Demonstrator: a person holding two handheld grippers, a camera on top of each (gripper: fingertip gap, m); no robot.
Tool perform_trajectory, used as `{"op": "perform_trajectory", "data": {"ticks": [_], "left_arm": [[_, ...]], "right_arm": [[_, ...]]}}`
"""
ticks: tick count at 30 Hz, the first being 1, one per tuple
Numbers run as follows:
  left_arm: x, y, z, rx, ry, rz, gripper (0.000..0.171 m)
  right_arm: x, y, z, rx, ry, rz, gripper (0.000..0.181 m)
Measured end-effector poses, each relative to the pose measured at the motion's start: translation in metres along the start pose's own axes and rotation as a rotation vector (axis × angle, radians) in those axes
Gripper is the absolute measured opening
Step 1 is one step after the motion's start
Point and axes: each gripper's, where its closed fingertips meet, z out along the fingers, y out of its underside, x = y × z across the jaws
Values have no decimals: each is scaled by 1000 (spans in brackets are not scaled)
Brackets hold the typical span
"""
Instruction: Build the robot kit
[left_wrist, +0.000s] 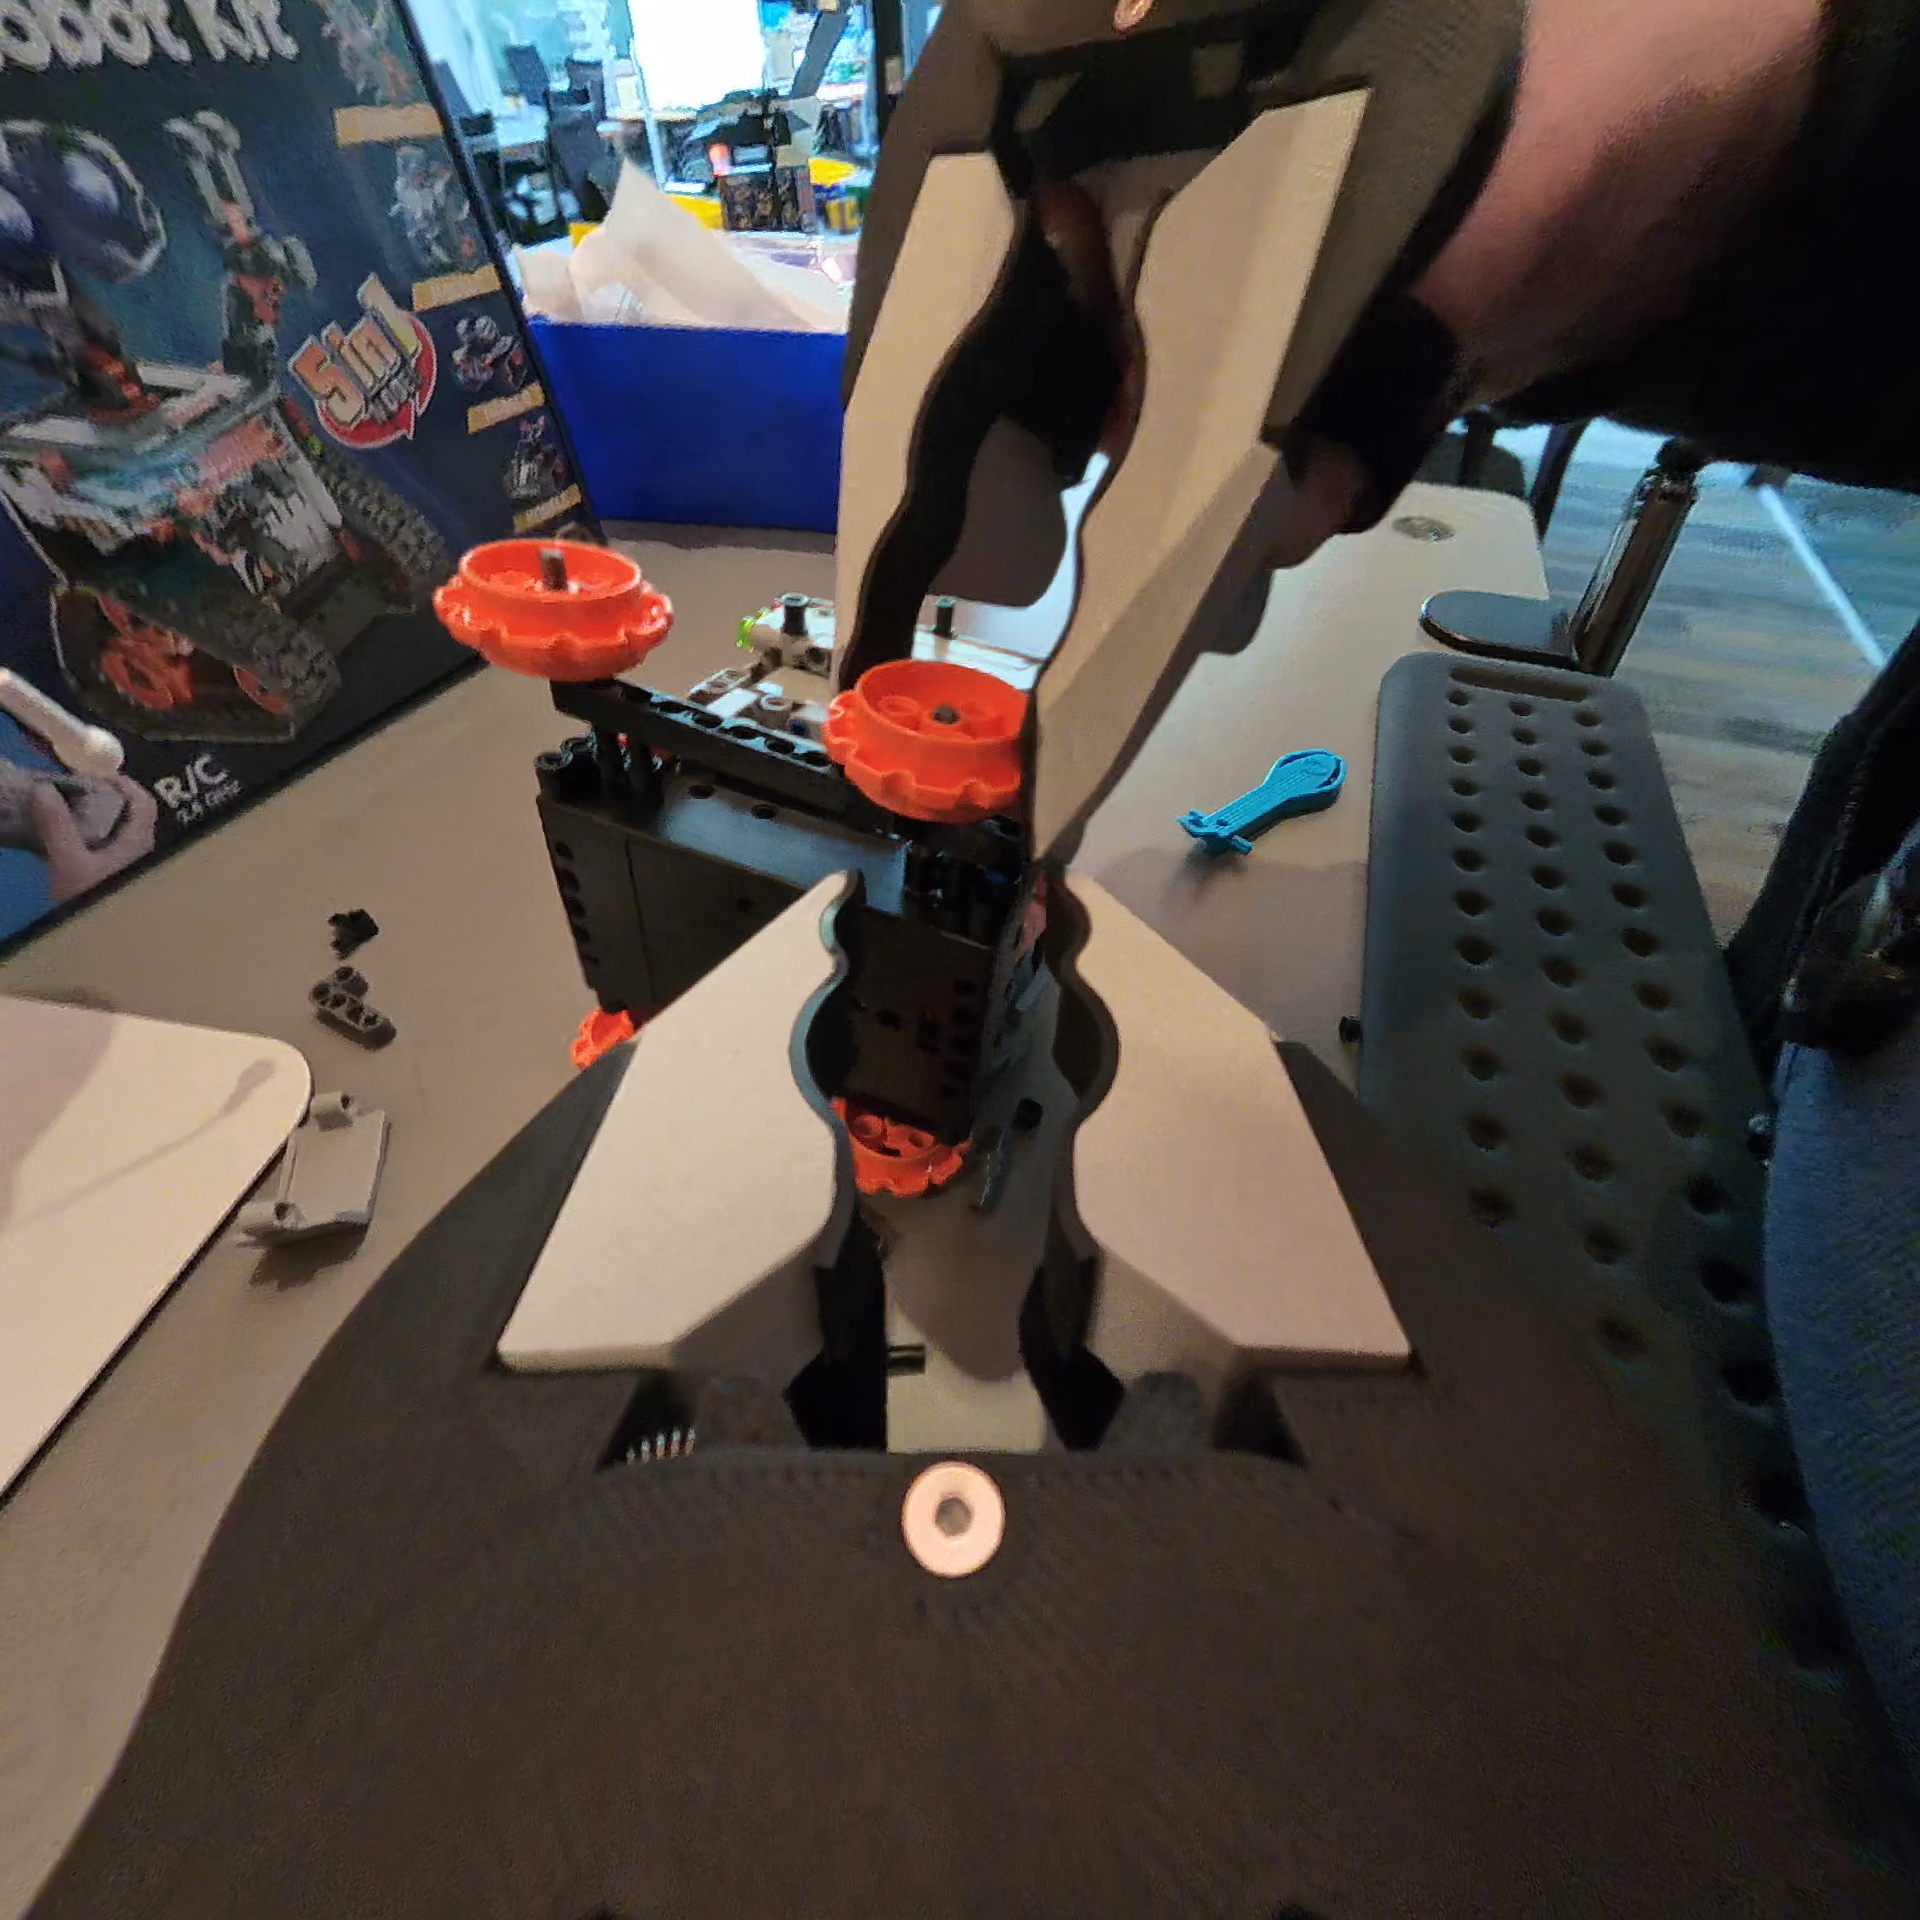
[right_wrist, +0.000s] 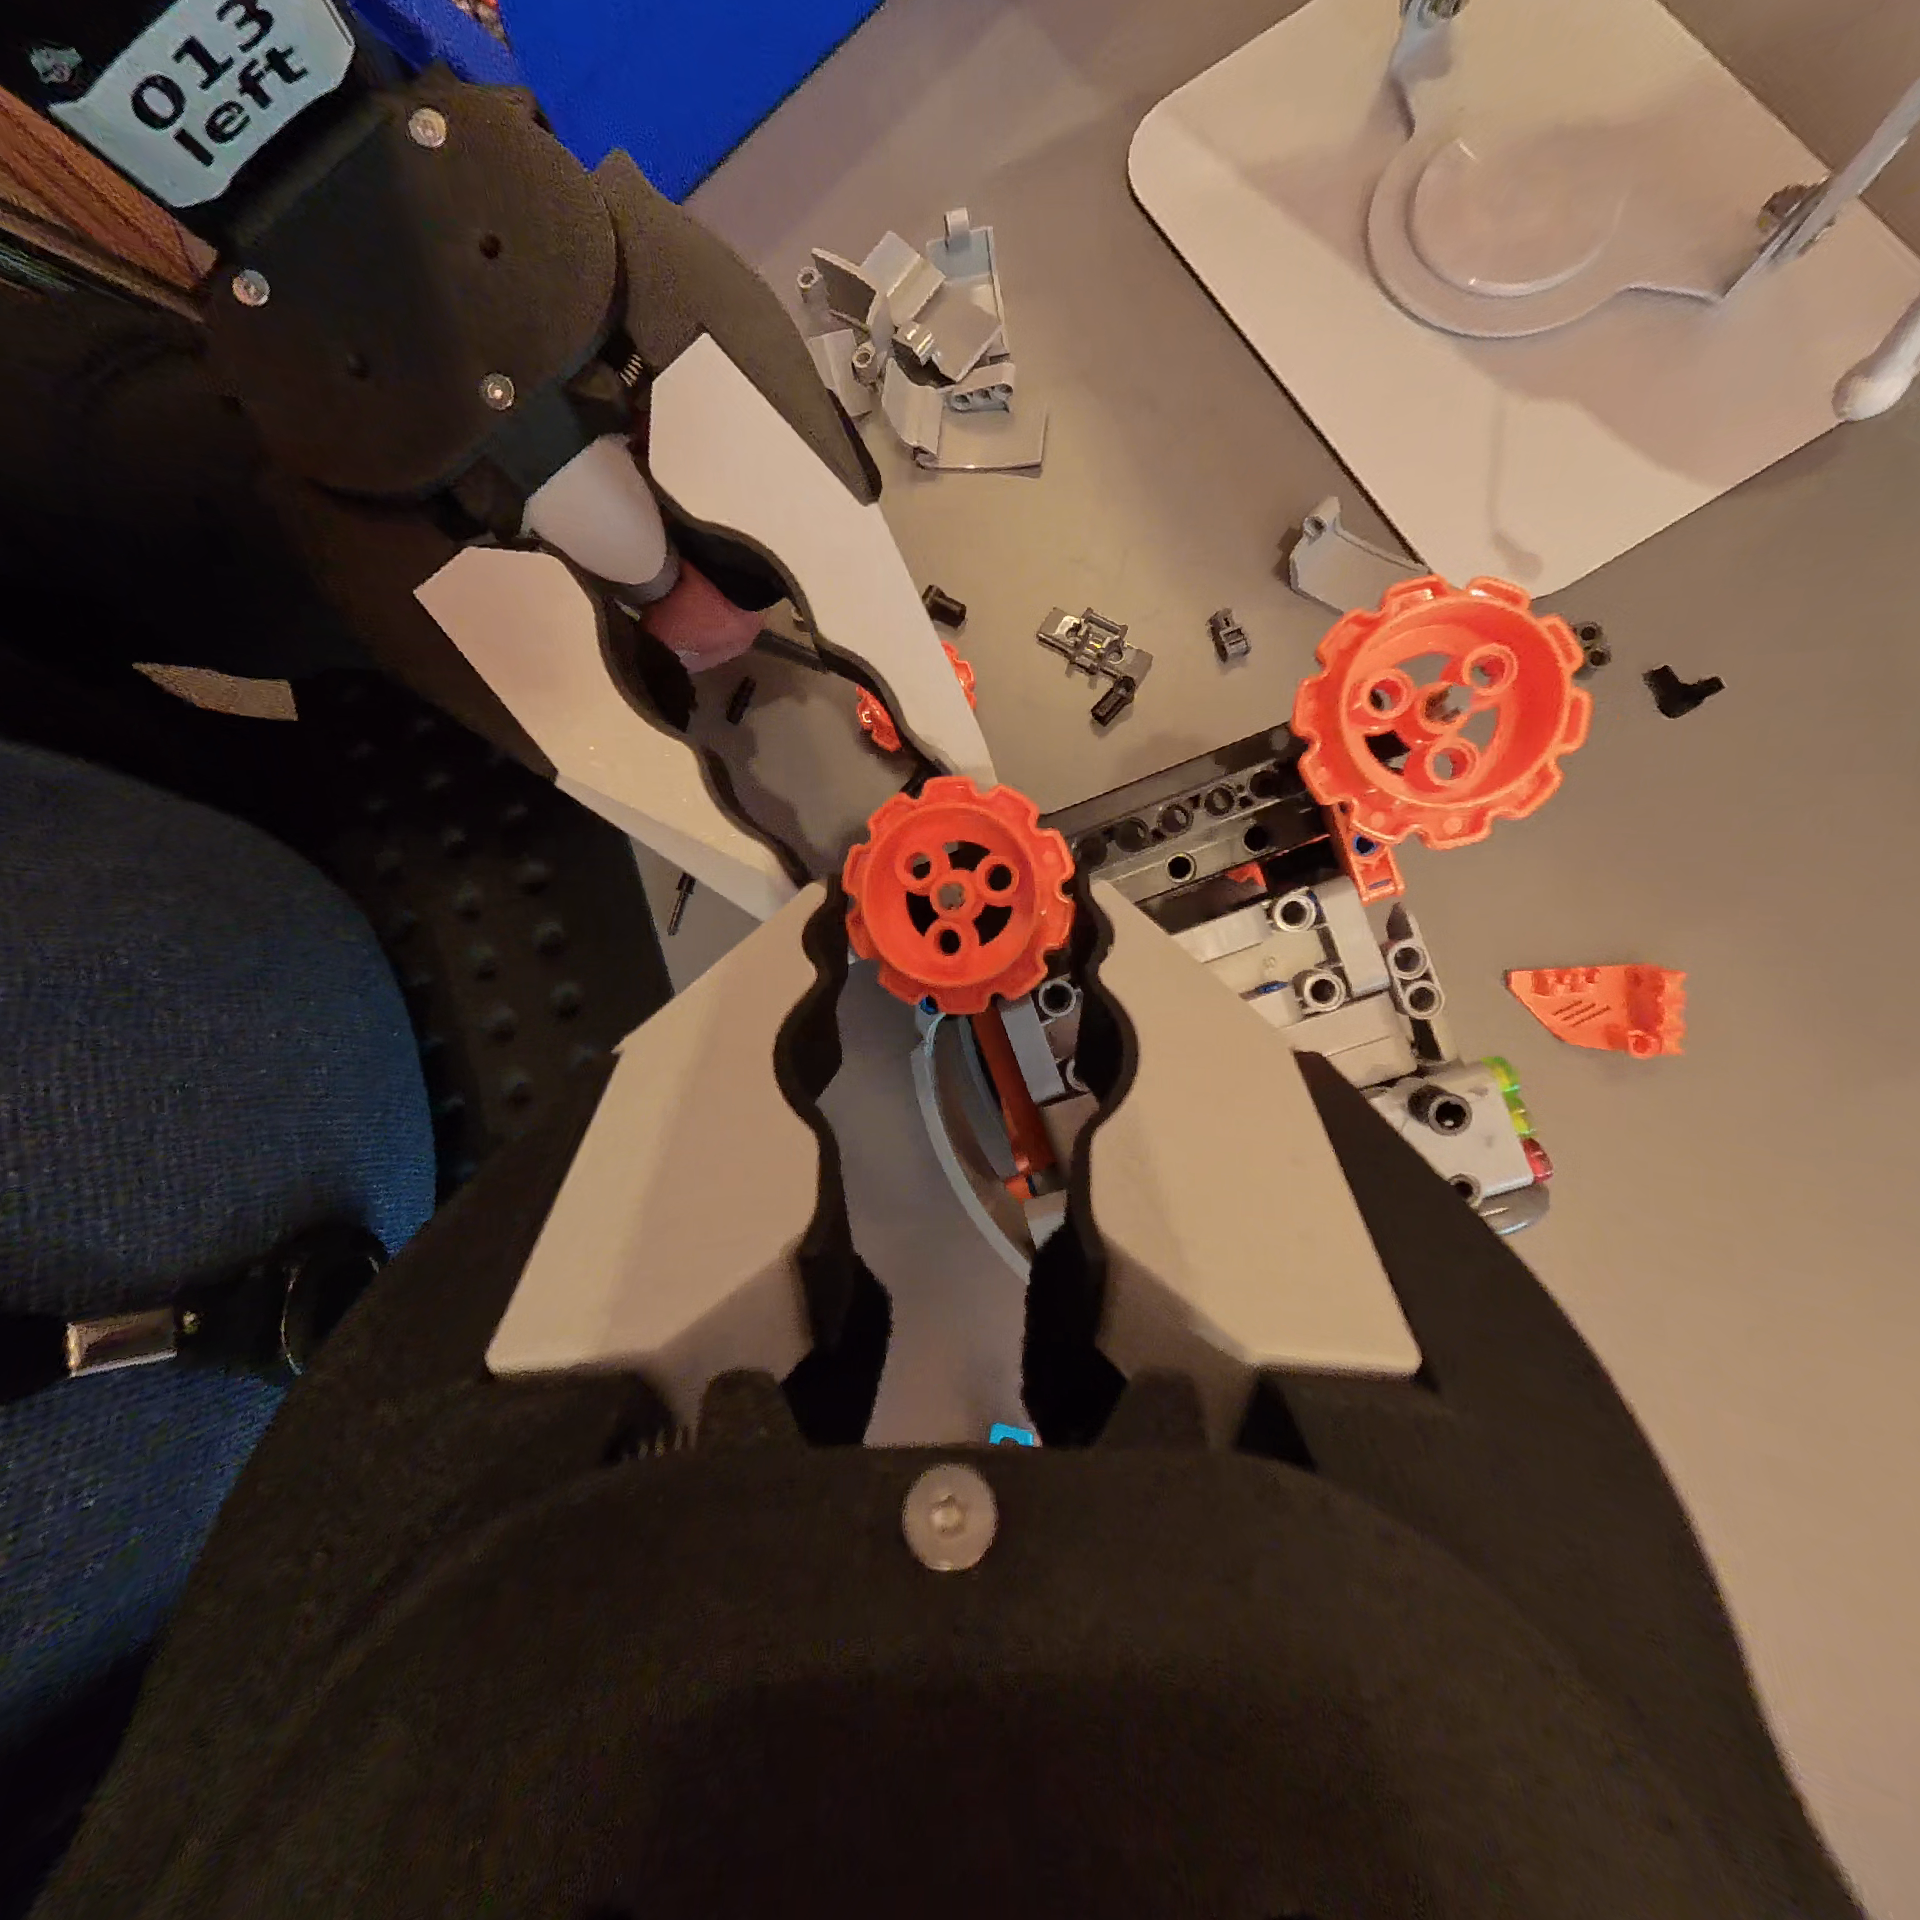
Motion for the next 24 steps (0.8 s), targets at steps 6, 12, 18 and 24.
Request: {"op": "perform_trajectory", "data": {"ticks": [6, 12, 18, 24], "left_arm": [[2, -8, 8, 31, 48, 25, 44], [3, -3, 16, 31, 90, 32, 29], [0, -1, 19, 49, 75, 26, 25], [1, 0, 22, 53, 78, 6, 24]], "right_arm": [[2, 0, 0, -22, 15, -40, 40], [7, 2, -4, -13, 13, -4, 39], [9, 3, -5, -41, 32, -10, 39], [9, 6, -8, -38, -21, 66, 39]]}}
